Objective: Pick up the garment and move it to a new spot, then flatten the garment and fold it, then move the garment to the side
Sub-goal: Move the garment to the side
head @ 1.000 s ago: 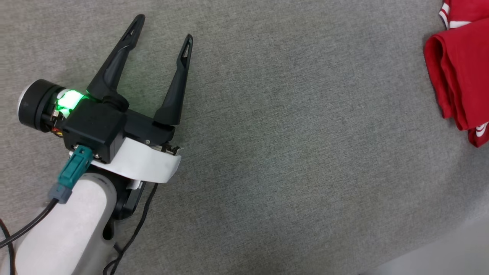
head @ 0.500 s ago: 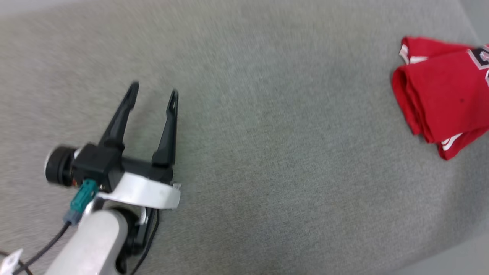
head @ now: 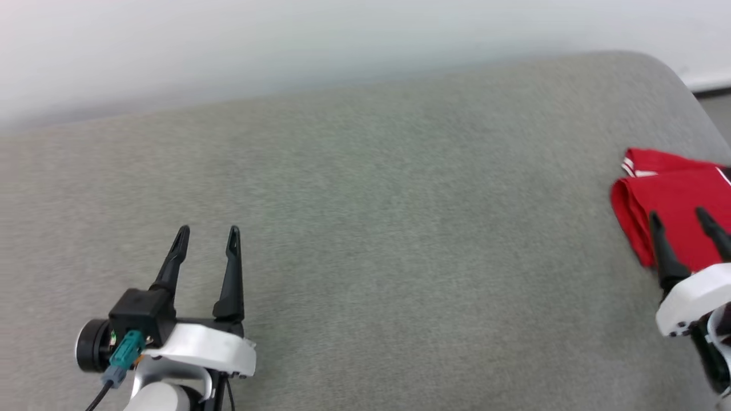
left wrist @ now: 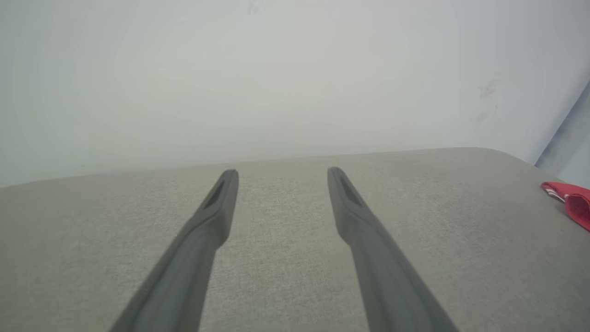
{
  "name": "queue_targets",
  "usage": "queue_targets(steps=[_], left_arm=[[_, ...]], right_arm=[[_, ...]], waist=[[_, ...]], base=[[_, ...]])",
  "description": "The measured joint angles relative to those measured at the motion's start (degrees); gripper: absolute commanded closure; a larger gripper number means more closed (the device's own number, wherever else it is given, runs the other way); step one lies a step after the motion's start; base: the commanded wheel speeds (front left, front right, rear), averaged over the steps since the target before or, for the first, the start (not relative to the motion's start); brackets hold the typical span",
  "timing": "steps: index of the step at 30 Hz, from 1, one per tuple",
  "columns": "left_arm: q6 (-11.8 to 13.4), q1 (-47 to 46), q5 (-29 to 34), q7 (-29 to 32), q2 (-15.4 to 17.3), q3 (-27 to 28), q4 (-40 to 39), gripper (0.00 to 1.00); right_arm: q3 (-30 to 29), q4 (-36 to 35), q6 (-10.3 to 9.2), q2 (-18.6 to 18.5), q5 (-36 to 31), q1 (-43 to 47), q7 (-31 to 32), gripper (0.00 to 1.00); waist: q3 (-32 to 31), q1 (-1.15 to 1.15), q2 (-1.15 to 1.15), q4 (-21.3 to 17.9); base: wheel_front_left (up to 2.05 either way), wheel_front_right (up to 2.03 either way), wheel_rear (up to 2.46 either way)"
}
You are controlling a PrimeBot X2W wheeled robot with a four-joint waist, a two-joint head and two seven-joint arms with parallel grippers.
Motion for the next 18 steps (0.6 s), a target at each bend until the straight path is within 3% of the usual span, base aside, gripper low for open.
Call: queue_targets(steps=[9,18], left_arm=[[1.2,4.0,-1.3,-0.5,1.1,2.7,3.1,0.0],[1.2,9.2,-2.1,-0.7,1.7,2.0,4.2,0.0]], right_arm=[[3.0,-11.3,0.0,4.4,1.7,6.8,-2.5,0.0],[2.1,-21.8,0.0,9.1,-0.6,18.2,-1.7,0.0]], waist=[[-5.5,0.0,0.0,6.3],[-10.7,-0.01,0.0,8.6]], base=[[0.0,0.0,0.0],[0.0,0.0,0.0]])
